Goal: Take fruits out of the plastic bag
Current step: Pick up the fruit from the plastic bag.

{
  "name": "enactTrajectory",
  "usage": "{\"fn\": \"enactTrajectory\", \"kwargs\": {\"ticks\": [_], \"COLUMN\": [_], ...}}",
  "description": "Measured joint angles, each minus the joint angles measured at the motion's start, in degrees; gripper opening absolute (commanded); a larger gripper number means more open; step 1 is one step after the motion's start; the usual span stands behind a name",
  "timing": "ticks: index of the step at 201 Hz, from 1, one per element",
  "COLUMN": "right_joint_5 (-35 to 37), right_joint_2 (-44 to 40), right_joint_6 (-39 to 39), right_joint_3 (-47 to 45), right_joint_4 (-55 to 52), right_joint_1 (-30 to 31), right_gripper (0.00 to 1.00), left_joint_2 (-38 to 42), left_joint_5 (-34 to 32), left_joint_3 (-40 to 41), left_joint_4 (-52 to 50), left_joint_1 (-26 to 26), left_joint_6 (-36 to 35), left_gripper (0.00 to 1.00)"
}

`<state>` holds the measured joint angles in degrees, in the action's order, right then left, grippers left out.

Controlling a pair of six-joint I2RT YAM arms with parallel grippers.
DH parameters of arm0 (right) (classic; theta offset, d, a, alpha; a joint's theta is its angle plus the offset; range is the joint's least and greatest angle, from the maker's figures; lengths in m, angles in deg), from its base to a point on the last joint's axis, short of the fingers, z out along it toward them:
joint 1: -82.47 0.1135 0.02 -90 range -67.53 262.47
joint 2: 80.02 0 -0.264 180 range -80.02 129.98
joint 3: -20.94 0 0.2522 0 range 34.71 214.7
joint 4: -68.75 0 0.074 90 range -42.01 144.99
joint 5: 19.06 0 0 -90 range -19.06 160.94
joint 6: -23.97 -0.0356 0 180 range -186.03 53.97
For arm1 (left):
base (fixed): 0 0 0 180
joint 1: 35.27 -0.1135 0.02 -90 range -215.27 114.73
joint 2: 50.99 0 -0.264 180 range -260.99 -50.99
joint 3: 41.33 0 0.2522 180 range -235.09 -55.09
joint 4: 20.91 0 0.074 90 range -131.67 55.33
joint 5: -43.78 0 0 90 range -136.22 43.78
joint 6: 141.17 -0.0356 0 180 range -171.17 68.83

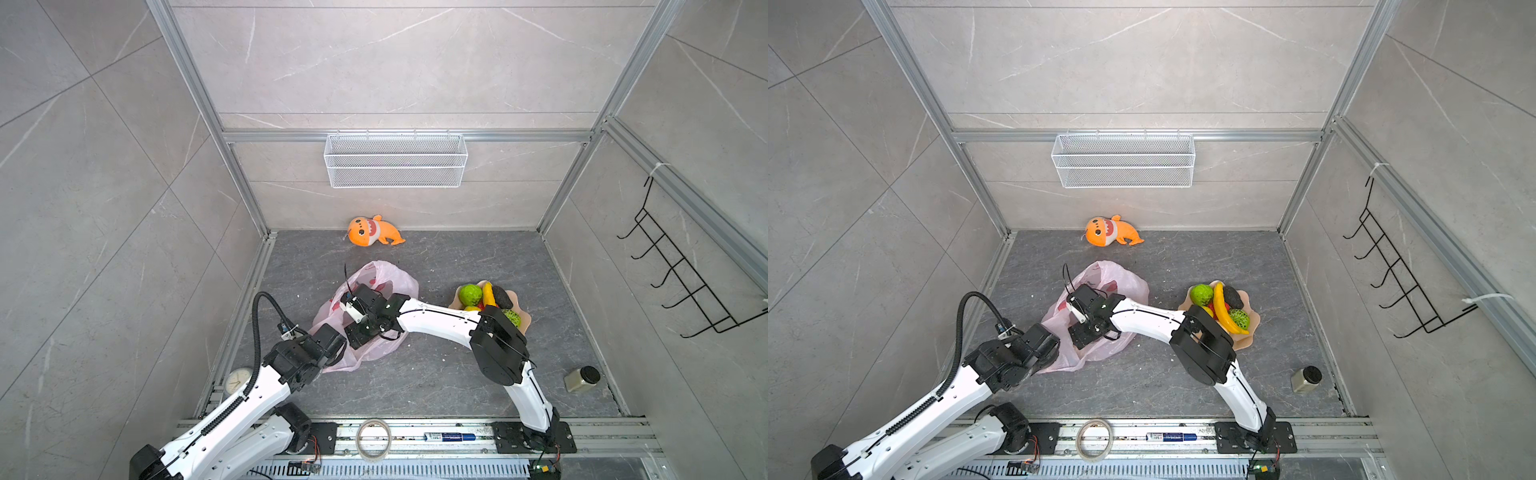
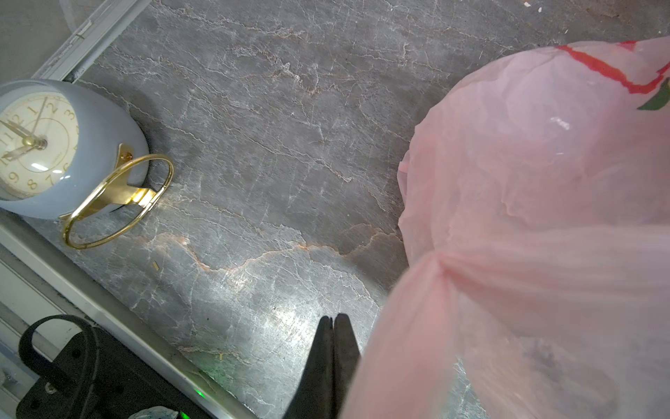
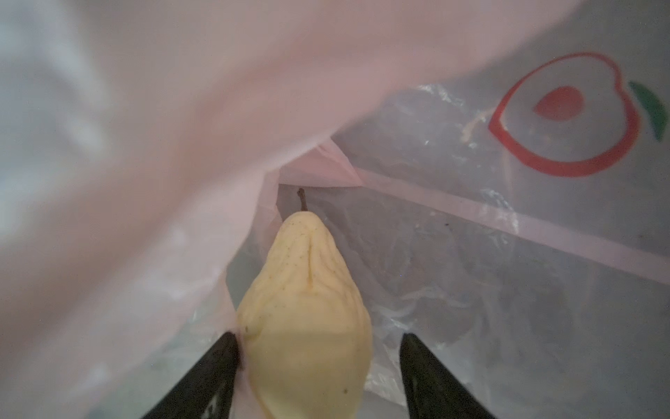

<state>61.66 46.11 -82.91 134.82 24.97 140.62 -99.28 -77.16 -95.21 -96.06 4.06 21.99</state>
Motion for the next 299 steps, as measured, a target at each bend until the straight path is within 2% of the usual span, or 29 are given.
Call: {"fn": "enactTrajectory", "kwargs": {"ticks": [78, 104, 127, 202, 299], "right_joint_5": [-1.01, -0.74, -0.17, 3.82, 5.88], "right_joint_2": [1.03, 1.07, 1.07, 0.17, -3.78], "right_joint_6": [0.0, -0.02, 0.0, -1.57, -8.41], "right_joint_3": [0.24, 0.35, 0.35, 0.28, -0.92], "right_joint_4": [-1.29, -1.49, -1.42, -0.94, 1.25], "right_joint_1": [0.87, 0.9, 0.94, 0.74, -3.54], "right_gripper": [0.69, 0.63, 0.52, 0.44, 0.44], "left_joint_2": [0.7, 0.7, 0.7, 0.81, 2.27], "left_joint_5": [0.0, 0.0, 0.0, 0.0, -0.42], "left_joint_3": [0.35, 0.35, 0.35, 0.35, 0.35], "left_joint_4": [0.17, 0.22, 0.26, 1.2, 1.01], "left_joint_1": [0.0, 0.0, 0.0, 0.0, 0.0], "left_joint_6": [0.02, 0.02, 0.02, 0.02, 0.02], "left_gripper": [0.0, 0.0, 0.0, 0.0, 0.0]}}
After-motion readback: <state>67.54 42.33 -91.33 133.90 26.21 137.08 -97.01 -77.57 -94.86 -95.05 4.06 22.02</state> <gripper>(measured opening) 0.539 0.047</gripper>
